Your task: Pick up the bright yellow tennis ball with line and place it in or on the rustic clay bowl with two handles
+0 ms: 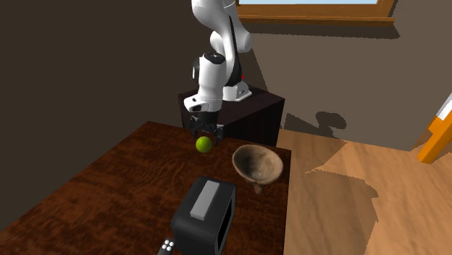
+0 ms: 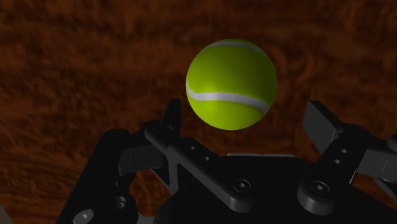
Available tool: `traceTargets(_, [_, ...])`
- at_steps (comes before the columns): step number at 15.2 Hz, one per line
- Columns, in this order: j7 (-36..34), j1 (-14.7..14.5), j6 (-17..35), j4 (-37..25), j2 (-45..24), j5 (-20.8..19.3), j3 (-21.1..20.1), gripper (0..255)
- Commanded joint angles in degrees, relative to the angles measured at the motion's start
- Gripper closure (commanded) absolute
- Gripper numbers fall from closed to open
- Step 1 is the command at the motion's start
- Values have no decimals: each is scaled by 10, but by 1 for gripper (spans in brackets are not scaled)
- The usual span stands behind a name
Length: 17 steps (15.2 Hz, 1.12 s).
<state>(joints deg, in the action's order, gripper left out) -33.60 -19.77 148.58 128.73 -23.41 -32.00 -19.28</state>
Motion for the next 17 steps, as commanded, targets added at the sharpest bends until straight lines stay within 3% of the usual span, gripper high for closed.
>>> traceTargets(1, [-9,-5,11,-2,-14,-14,9,0])
traceTargets(10, [-16,-9,19,-6,-26,-23,16,0])
traceTargets(11, [-16,-9,19,-6,-26,-23,16,255])
traceTargets(17, [-11,-5,19,-5,-24,-22,16,255])
